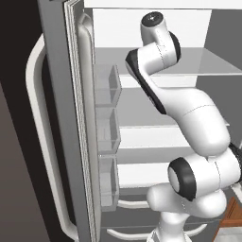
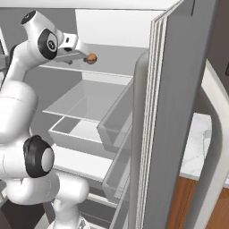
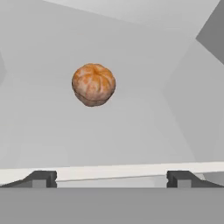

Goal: Pick the tangerine and kiwi from the fridge and place them inside the tupperware on the counter.

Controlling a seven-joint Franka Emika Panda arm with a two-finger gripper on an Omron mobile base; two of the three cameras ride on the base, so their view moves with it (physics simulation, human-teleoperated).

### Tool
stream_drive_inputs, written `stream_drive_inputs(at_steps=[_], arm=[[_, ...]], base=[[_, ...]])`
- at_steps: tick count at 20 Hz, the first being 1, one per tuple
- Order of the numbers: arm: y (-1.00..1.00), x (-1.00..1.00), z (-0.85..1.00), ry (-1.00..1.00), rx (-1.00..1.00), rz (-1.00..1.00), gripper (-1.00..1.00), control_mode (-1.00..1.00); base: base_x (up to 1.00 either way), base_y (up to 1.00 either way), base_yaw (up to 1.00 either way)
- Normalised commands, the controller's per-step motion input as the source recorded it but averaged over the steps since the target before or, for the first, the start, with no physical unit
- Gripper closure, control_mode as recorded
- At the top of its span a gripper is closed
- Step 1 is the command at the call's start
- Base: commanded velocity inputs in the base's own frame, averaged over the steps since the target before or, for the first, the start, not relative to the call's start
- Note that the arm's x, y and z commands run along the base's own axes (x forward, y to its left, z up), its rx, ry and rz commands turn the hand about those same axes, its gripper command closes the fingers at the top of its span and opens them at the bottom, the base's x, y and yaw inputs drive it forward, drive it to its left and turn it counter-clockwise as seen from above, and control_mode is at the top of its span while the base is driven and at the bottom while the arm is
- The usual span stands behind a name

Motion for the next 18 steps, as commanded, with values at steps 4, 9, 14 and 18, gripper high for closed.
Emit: stream_drive_inputs(at_steps=[4, 9, 14, 18], arm=[[0.00, 0.34, -0.06, -0.01, 0.00, 0.00, -1.00, -1.00], [0.00, 0.24, -0.05, 0.00, 0.00, 0.00, -1.00, -1.00], [-0.01, 0.23, -0.02, 0.00, 0.00, 0.00, -1.00, -1.00], [-0.04, 0.20, -0.03, 0.00, 0.00, 0.00, -1.00, -1.00]], base=[[0.00, 0.00, 0.00], [0.00, 0.00, 0.00], [0.00, 0.00, 0.00], [0.00, 0.00, 0.00]])
